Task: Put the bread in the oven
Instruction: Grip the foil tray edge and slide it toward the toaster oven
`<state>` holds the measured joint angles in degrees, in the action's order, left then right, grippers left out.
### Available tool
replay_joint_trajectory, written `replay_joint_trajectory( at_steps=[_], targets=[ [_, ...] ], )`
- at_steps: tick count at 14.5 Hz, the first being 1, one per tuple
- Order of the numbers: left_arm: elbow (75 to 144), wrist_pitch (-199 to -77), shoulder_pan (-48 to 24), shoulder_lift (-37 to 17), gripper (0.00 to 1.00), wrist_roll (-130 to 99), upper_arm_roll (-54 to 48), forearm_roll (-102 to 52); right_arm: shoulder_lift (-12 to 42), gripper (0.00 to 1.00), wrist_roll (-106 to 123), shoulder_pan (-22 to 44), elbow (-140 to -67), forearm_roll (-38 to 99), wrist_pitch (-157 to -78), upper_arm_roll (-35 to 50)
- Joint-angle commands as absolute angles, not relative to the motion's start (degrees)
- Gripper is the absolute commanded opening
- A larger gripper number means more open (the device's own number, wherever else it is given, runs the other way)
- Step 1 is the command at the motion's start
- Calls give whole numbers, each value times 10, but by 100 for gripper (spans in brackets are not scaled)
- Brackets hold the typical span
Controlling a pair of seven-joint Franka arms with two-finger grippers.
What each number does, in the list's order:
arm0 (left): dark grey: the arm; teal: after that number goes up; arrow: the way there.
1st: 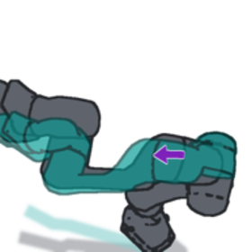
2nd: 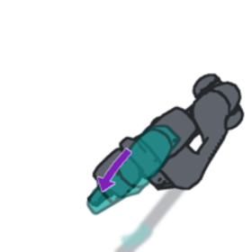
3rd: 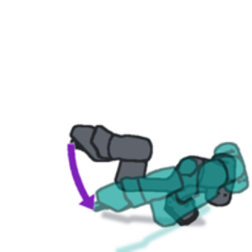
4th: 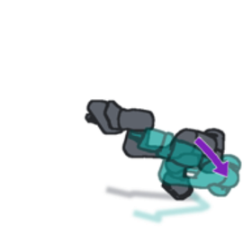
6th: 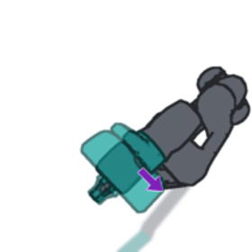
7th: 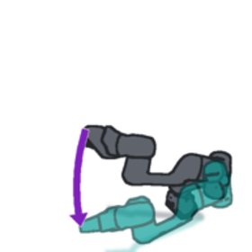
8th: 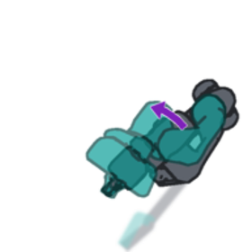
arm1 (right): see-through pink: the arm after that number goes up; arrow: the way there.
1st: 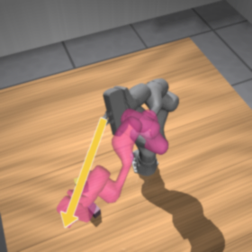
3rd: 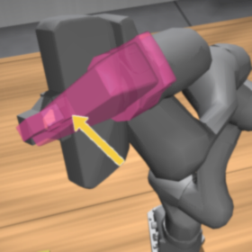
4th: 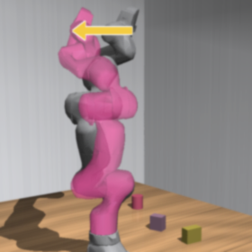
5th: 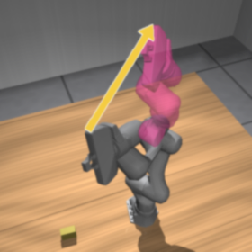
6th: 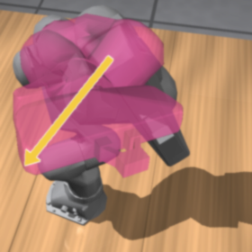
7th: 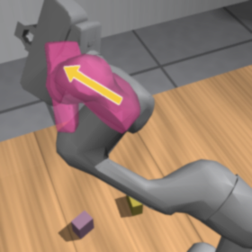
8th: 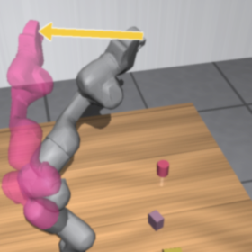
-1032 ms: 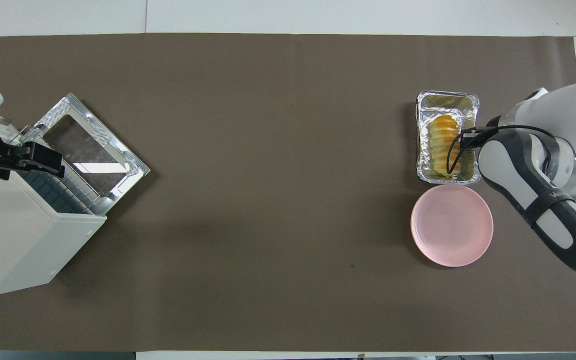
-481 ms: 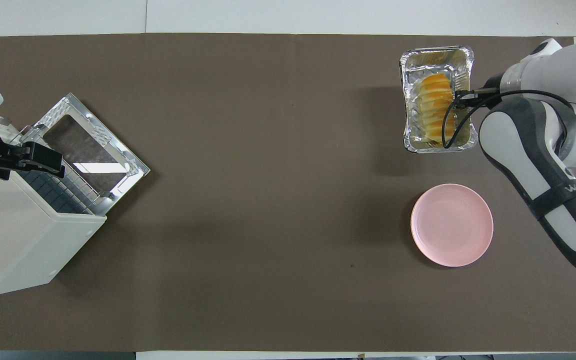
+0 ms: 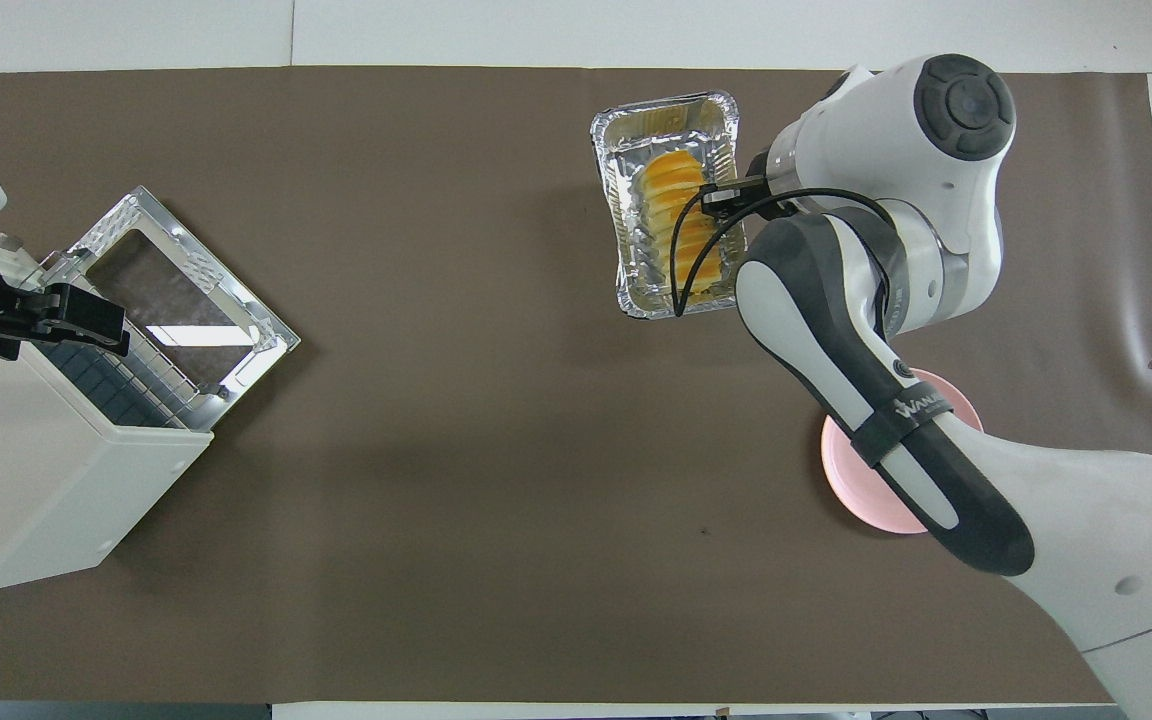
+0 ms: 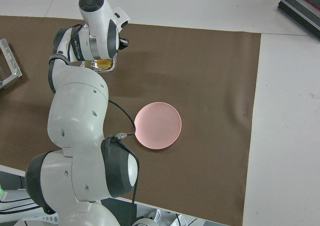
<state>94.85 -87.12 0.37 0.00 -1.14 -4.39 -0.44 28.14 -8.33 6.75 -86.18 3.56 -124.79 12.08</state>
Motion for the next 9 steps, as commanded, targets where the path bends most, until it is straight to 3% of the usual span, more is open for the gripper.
replay_joint_trajectory(
  at_steps=[1, 9],
  targets=[
    [948, -863, 9, 8, 100, -8, -46, -12, 355, 0, -144, 107, -742, 32, -1181, 116],
    [948, -863, 9, 7, 100, -8, -45, -12, 388, 0, -194, 161, -744, 0, -1230, 99]
  ],
)
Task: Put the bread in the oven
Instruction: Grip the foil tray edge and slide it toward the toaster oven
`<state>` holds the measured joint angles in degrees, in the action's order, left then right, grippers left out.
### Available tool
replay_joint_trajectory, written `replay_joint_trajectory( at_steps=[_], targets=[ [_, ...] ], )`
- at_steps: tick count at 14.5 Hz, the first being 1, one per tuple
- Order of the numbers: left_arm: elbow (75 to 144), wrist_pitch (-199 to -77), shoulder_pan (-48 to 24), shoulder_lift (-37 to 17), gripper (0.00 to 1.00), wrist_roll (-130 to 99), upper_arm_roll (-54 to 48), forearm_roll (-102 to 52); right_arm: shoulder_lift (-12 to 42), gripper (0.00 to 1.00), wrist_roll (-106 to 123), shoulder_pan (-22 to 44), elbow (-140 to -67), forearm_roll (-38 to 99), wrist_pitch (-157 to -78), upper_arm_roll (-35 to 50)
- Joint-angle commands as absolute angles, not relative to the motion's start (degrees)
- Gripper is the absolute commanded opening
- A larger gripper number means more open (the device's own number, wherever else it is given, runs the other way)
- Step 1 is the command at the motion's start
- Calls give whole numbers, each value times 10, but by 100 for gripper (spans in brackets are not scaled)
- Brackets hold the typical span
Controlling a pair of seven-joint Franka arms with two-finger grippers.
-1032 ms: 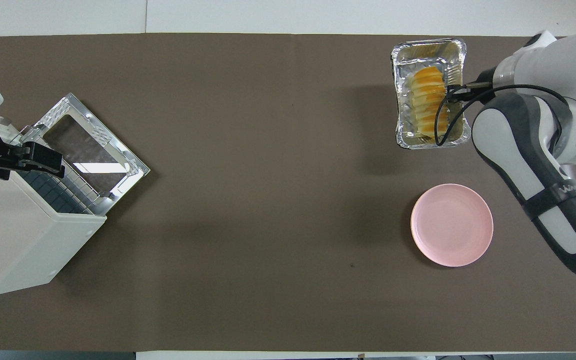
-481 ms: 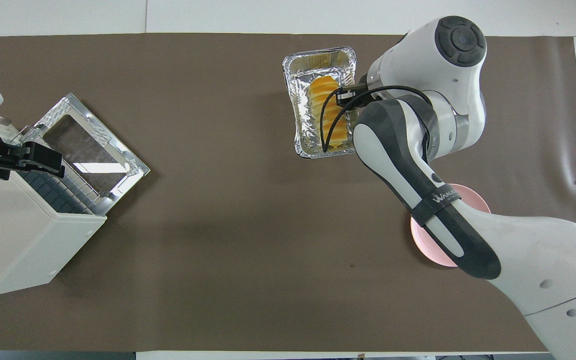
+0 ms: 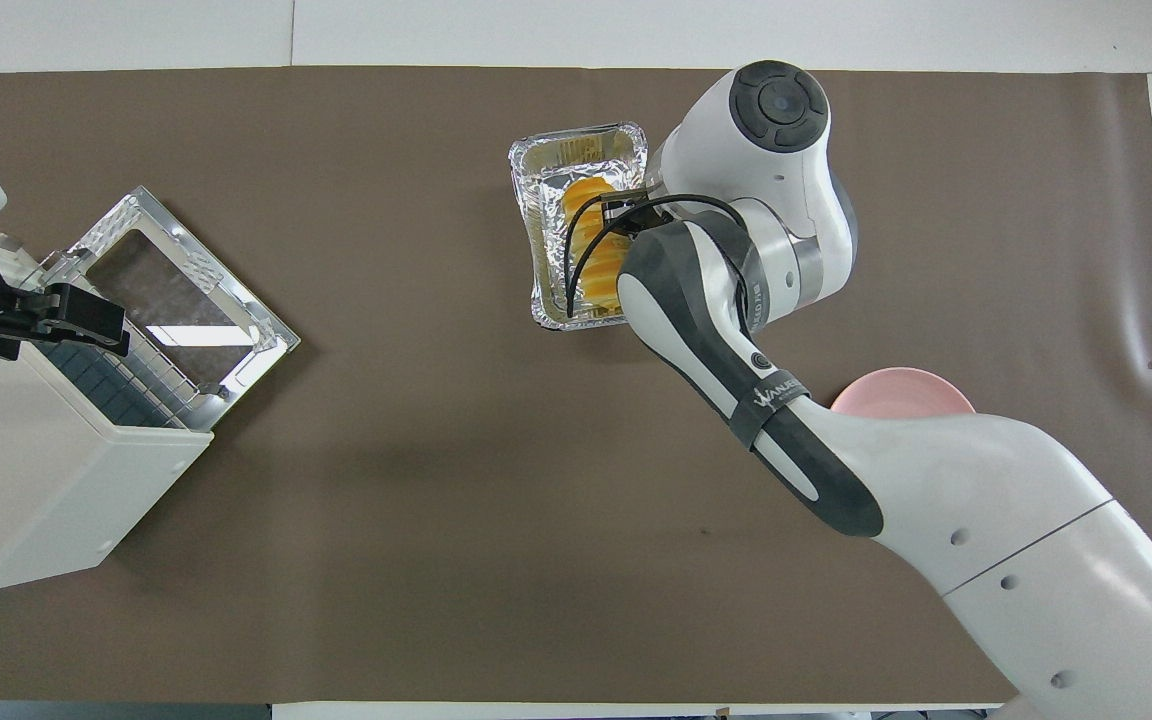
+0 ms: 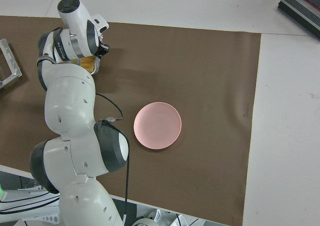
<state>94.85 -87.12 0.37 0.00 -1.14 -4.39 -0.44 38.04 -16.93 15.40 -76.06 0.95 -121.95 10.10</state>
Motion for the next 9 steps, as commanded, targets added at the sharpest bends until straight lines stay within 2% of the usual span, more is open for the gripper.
replay_joint_trajectory(
  at_steps=[1, 9],
  targets=[
    [948, -863, 9, 8, 100, -8, -46, -12, 391, 0, -214, 168, -745, 0, -1236, 100],
    [949, -863, 9, 8, 100, -8, -45, -12, 396, 0, -258, 192, -763, 9, -1272, 101]
  ],
)
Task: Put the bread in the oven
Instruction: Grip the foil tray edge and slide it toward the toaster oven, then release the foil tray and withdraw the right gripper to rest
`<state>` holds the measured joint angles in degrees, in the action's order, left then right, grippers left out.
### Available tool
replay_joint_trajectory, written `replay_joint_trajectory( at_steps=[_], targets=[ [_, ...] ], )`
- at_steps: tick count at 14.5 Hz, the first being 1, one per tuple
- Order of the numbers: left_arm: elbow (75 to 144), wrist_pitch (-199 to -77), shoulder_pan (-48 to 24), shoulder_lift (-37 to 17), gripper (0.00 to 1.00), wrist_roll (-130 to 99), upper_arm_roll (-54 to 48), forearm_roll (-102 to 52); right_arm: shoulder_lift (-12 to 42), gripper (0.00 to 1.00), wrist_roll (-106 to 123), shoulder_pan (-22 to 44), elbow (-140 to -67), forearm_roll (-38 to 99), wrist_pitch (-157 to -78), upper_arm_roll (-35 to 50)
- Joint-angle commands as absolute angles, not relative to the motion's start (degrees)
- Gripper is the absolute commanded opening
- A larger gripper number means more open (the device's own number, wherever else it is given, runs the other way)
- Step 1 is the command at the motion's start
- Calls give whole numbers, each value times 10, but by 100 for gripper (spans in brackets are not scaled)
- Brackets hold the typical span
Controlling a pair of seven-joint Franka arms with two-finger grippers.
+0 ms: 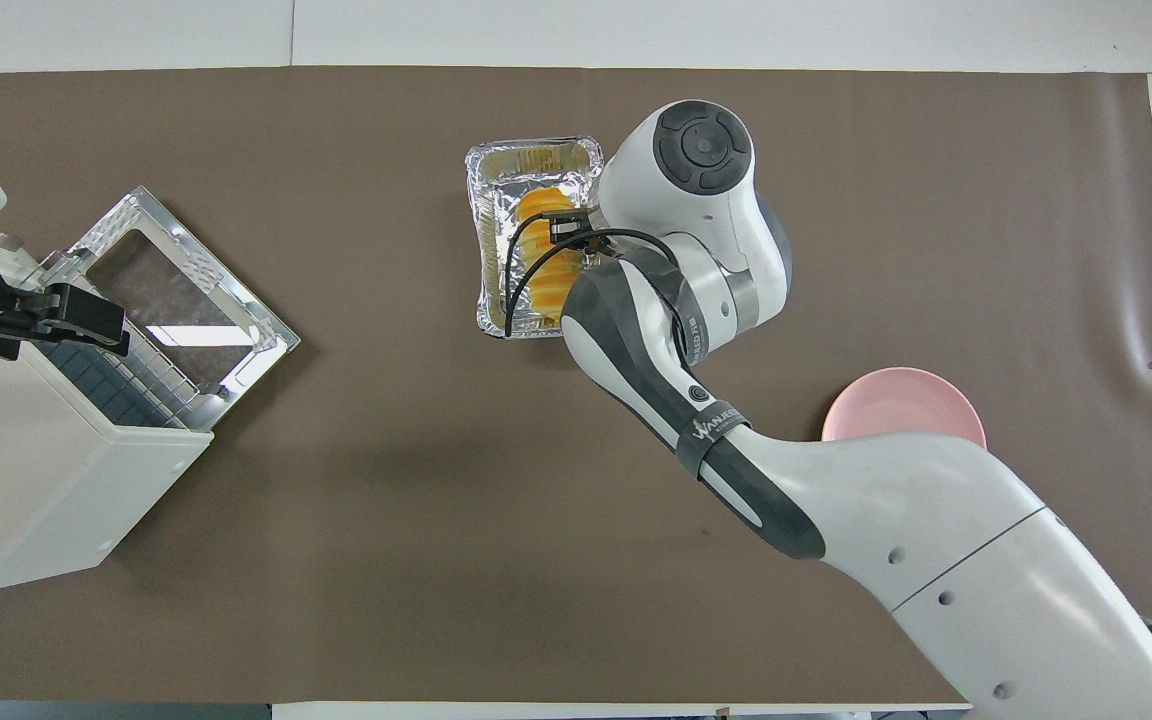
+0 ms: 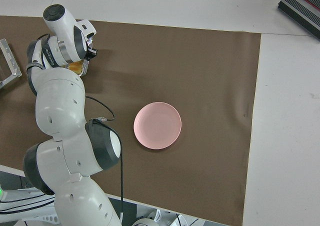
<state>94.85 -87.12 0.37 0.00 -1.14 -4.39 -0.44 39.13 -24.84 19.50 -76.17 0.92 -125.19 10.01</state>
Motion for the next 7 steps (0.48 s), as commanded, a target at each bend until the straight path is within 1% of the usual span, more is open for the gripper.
replay_joint_trajectory(
  at_steps=[1, 4, 7],
  targets=[
    [948, -863, 9, 7, 100, -7, -45, -12, 396, 0, -258, 192, -772, 10, -1281, 101],
    [948, -863, 9, 7, 100, -8, -45, -12, 411, 0, -285, 202, -780, 10, -1308, 101],
    [948, -863, 9, 8, 100, -7, -45, -12, 417, 0, -287, 207, -775, 9, -1301, 101]
  ],
)
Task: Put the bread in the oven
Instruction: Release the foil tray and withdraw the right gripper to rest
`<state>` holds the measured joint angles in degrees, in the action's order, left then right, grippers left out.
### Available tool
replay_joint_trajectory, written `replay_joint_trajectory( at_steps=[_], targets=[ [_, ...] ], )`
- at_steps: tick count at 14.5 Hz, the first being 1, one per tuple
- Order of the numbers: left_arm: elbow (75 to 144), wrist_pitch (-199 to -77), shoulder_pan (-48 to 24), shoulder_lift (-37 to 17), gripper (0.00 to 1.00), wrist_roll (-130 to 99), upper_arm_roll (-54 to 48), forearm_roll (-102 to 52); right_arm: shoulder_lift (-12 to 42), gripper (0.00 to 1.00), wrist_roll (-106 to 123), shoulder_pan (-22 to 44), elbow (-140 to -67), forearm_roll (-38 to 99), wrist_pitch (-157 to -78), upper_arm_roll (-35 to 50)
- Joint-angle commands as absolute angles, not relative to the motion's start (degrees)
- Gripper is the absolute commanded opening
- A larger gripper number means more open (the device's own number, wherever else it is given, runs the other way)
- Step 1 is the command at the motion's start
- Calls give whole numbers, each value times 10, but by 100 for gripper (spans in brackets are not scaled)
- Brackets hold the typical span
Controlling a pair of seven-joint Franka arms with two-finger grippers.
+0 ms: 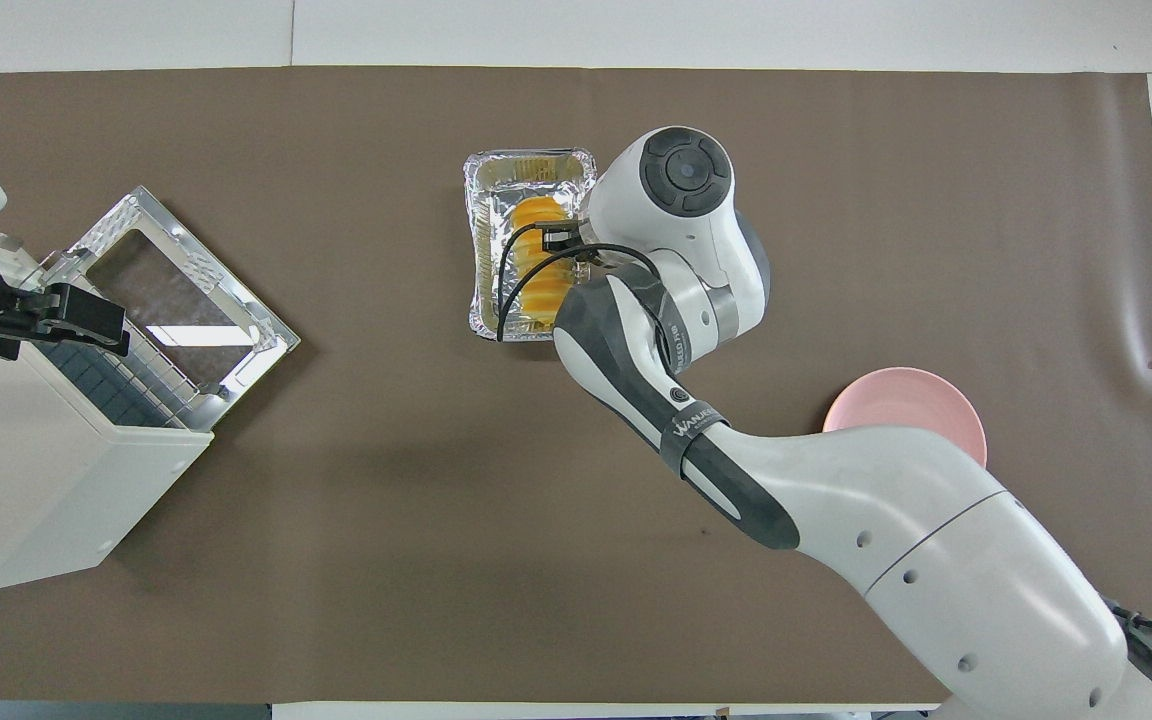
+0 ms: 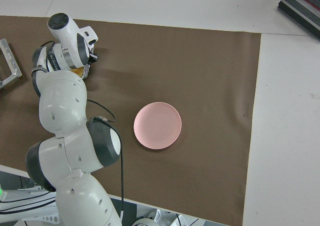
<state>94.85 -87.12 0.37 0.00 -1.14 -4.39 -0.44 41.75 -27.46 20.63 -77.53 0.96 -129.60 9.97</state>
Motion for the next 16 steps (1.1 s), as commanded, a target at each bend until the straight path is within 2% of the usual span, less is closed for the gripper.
replay_joint_trajectory(
  at_steps=[1, 2, 3, 4, 5, 6, 9, 12, 16],
  targets=[
    [948, -863, 9, 8, 100, -7, -46, -12, 417, 0, -287, 207, -775, 9, -1300, 101],
    [948, -863, 9, 8, 100, -8, -45, -12, 417, 0, -290, 207, -776, 10, -1303, 101],
    [948, -863, 9, 8, 100, -8, -45, -12, 417, 10, -302, 210, -775, 9, -1301, 101],
    [948, -863, 9, 7, 100, -8, -45, -12, 417, 51, -306, 213, -775, 7, -1298, 101],
    [948, -863, 9, 8, 100, -8, -46, -12, 414, 83, -308, 214, -774, 4, -1292, 100],
    [948, -863, 9, 8, 100, -8, -46, -12, 407, 100, -314, 214, -772, 4, -1270, 99],
    [949, -863, 9, 8, 100, -7, -45, -12, 360, 100, -304, 182, -737, -3, -1154, 88],
    [948, -863, 9, 8, 100, -7, -46, -12, 295, 100, -249, 152, -741, -6, -1132, 84],
    [948, -863, 9, 8, 100, -7, -45, -12, 208, 100, -120, 70, -744, 2, -1003, 85]
  ],
)
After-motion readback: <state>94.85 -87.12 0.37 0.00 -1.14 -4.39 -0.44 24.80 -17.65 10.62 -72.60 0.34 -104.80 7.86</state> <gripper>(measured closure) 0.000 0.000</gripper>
